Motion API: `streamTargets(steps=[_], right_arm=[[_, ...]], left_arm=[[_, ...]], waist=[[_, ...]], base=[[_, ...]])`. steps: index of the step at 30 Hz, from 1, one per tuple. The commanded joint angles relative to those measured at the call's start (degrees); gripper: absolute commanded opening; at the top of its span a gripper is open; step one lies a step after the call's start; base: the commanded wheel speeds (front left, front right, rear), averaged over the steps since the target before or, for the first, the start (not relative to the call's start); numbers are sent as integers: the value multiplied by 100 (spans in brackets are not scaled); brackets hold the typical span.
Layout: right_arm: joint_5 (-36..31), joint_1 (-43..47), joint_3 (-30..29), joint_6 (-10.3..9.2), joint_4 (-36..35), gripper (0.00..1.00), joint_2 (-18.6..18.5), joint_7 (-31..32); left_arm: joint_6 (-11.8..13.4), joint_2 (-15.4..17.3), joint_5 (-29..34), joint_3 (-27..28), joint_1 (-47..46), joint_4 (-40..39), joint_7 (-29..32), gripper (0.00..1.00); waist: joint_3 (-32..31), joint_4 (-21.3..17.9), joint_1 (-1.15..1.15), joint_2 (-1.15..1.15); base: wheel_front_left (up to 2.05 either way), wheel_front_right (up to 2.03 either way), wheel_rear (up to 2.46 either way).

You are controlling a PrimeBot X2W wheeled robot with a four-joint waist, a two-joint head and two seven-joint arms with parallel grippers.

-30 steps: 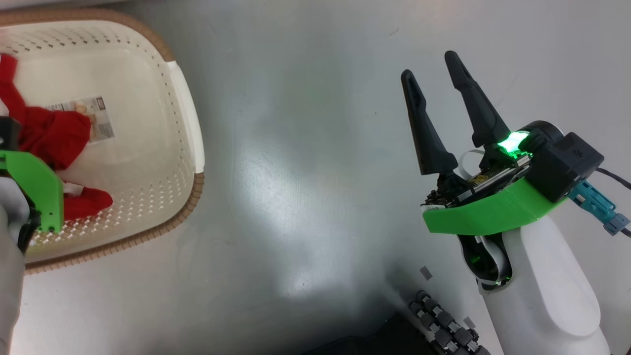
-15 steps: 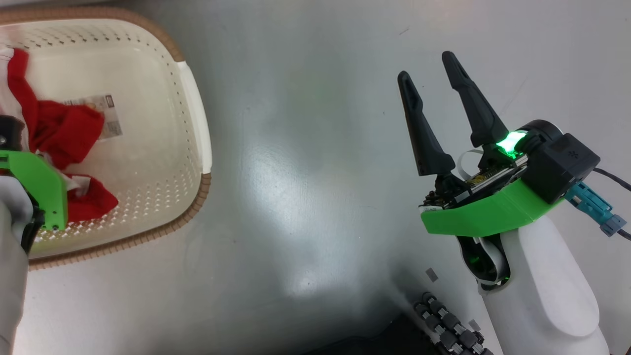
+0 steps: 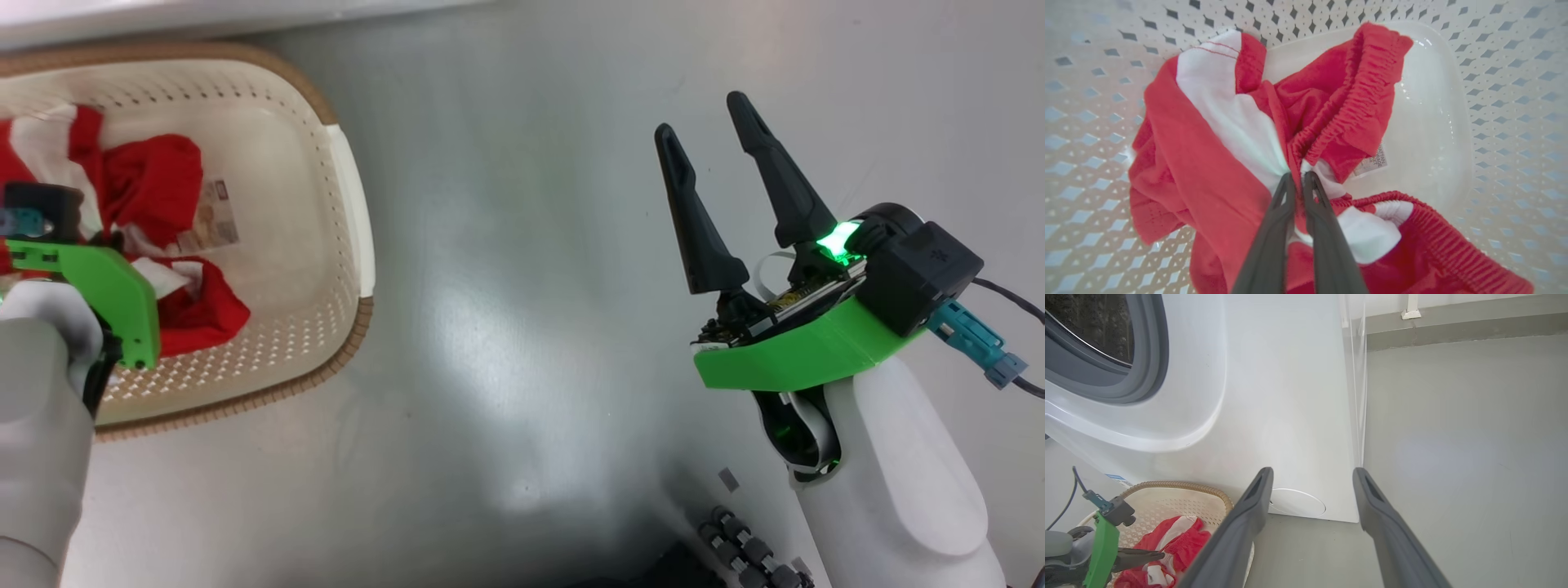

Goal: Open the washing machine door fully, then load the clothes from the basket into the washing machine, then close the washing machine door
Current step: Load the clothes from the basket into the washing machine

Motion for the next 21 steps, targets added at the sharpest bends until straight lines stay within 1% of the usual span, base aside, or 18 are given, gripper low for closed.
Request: streamTargets(steps=[1,5,9,21], right_arm=[[14,107,130,9,-98,100,44,-26],[23,145,118,9,-60,100,44,-26],[30,220,89,9,-4,100,44,-26],[13,348,50,9,128,100,43,-26]], left_arm=[[-17,189,-54,51,178,-69,-76,0],[-17,171,-268,-77,309,-190,-289,0],[-17,138,-653,-172,537,-345,-523,0],[-17,265,-1491,-534,1029,-803,-1072,0]], waist=[[-113,41,0,0],[-315,62,0,0],[-564,103,0,0],[-1078,263,0,0]], base=[[0,0,0],[0,0,0],[0,0,0],[0,0,0]])
